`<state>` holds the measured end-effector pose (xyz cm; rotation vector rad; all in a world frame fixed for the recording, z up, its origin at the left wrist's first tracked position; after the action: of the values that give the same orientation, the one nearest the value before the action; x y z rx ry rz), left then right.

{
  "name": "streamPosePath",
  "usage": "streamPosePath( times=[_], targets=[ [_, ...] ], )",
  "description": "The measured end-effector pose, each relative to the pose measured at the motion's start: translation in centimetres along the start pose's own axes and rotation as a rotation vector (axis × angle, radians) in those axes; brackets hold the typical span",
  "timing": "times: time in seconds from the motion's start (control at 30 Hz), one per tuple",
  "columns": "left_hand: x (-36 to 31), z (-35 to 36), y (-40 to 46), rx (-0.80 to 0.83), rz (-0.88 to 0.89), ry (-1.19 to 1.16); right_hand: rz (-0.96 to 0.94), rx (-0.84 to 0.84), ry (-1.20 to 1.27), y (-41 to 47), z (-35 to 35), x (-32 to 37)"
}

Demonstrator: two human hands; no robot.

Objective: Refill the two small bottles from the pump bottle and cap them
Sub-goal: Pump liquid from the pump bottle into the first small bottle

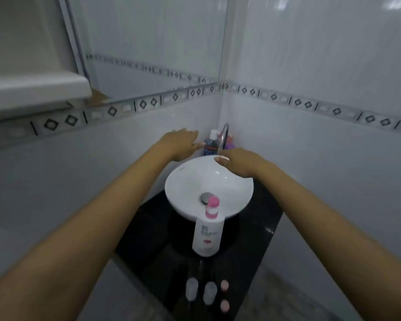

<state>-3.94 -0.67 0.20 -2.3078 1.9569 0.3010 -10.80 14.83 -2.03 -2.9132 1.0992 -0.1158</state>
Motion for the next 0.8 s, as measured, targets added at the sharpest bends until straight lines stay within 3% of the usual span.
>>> streamPosePath(
  times=[0.2, 0.4, 0.5, 0.63, 0.8],
  targets=[
    [2.3, 5.3, -4.6, -0.019, -0.032, -0.143, 0.033, -0.037, 0.111, -1.3, 6.1, 1.0],
    [5.1, 14.4, -10.5, -0.12, -0.151, -0.593, 0.134, -0.138, 0.511, -0.9, 10.3, 1.1],
    [5.6, 20.1, -13.5, 0.037, -0.229, -0.776, 0.159, -0.175, 0.705, -0.7, 11.6, 1.3],
    [4.0, 26.8, -16.7, 0.334, -0.256, -0.805, 0.168, -0.205, 0.868, -0.4, 13.3, 1.4],
    [2.8, 30.9, -18.3, 0.355, -0.28, -0.81, 0.159, -0.245, 0.908, -0.2, 13.8, 1.3]
  ],
)
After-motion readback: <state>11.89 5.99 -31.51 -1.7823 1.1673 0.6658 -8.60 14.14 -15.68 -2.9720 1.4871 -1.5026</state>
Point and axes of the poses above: each hand's wrist, its own y-axis towards the middle knuckle, its own z-axis out of the palm, x = y × z, the point moved 4 cm from there along y, towards the middle knuckle, and after that the axes turned 7 degrees about -y, right-handed, at the moved point
